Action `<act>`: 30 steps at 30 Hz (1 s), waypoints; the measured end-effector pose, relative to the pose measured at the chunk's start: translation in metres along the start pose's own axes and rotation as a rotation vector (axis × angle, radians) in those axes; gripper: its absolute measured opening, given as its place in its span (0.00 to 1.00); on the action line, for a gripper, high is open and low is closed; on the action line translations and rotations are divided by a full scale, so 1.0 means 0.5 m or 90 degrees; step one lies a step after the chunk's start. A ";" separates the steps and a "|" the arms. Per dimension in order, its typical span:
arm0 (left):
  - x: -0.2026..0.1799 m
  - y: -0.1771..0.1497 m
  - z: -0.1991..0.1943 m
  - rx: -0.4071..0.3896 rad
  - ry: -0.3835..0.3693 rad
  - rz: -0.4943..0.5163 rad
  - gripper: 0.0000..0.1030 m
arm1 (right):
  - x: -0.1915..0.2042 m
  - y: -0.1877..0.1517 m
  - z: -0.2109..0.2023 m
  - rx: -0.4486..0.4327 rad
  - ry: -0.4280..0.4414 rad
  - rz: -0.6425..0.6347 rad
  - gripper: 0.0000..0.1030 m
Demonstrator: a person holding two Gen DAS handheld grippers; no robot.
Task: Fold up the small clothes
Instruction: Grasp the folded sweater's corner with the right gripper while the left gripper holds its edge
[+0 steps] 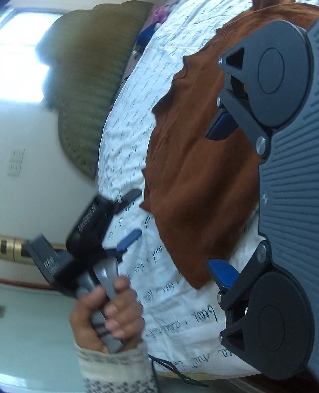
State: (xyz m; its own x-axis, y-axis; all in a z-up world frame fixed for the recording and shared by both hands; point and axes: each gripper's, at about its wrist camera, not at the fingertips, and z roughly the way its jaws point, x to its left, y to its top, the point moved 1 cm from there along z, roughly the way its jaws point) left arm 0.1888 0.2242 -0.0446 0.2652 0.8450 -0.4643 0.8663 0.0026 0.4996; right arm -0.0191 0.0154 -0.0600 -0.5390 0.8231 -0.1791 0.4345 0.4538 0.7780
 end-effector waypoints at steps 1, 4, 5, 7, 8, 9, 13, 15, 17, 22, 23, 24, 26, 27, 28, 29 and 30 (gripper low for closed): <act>0.009 0.005 0.009 0.008 -0.013 -0.021 0.99 | 0.026 0.002 0.005 -0.002 0.000 -0.026 1.00; 0.023 0.019 0.042 0.040 -0.045 -0.050 0.99 | 0.078 0.003 0.010 -0.016 -0.018 -0.088 1.00; 0.026 0.022 0.048 0.043 -0.052 -0.058 0.99 | 0.089 0.005 0.015 -0.016 -0.031 -0.104 1.00; 0.024 0.031 0.058 0.057 -0.079 -0.067 0.99 | 0.101 0.005 0.021 -0.015 -0.051 -0.127 1.00; 0.021 0.038 0.063 0.067 -0.098 -0.073 0.99 | 0.106 0.003 0.023 -0.015 -0.062 -0.135 1.00; 0.017 0.045 0.068 0.078 -0.119 -0.078 0.99 | 0.114 0.002 0.027 -0.013 -0.076 -0.150 1.00; -0.012 0.067 0.092 0.112 -0.159 -0.055 0.99 | 0.150 -0.002 0.035 -0.023 -0.110 -0.227 1.00; -0.018 0.073 0.115 0.139 -0.146 -0.045 0.99 | 0.164 -0.004 0.043 -0.020 -0.118 -0.254 1.00; -0.011 0.073 0.138 0.156 -0.145 -0.049 0.98 | 0.176 -0.007 0.048 -0.024 -0.112 -0.282 1.00; 0.016 0.090 0.155 0.158 -0.182 -0.118 0.94 | 0.176 -0.004 0.066 -0.023 -0.131 -0.306 1.00; 0.015 0.093 0.156 0.158 -0.185 -0.118 0.94 | 0.166 0.001 0.071 -0.018 -0.129 -0.294 0.99; 0.012 0.096 0.156 0.158 -0.181 -0.112 0.90 | 0.158 0.007 0.077 -0.009 -0.122 -0.282 0.98; 0.010 0.099 0.159 0.161 -0.169 -0.111 0.83 | 0.147 0.010 0.086 0.003 -0.112 -0.273 0.83; 0.008 0.099 0.159 0.161 -0.172 -0.108 0.77 | 0.145 0.011 0.092 0.007 -0.116 -0.276 0.78; 0.005 0.100 0.160 0.162 -0.173 -0.107 0.69 | 0.146 0.011 0.093 0.011 -0.117 -0.280 0.66; 0.004 0.100 0.162 0.165 -0.169 -0.108 0.66 | 0.149 0.009 0.095 0.015 -0.122 -0.286 0.63; 0.004 0.097 0.163 0.167 -0.164 -0.108 0.62 | 0.153 0.005 0.108 0.015 -0.128 -0.297 0.63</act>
State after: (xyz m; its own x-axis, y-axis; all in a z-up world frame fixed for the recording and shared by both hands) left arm 0.2658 0.1825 -0.0806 0.1768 0.6831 -0.7086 0.9768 -0.0337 0.2113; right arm -0.0204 0.0979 -0.1041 -0.5309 0.5792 -0.6186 0.1980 0.7945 0.5740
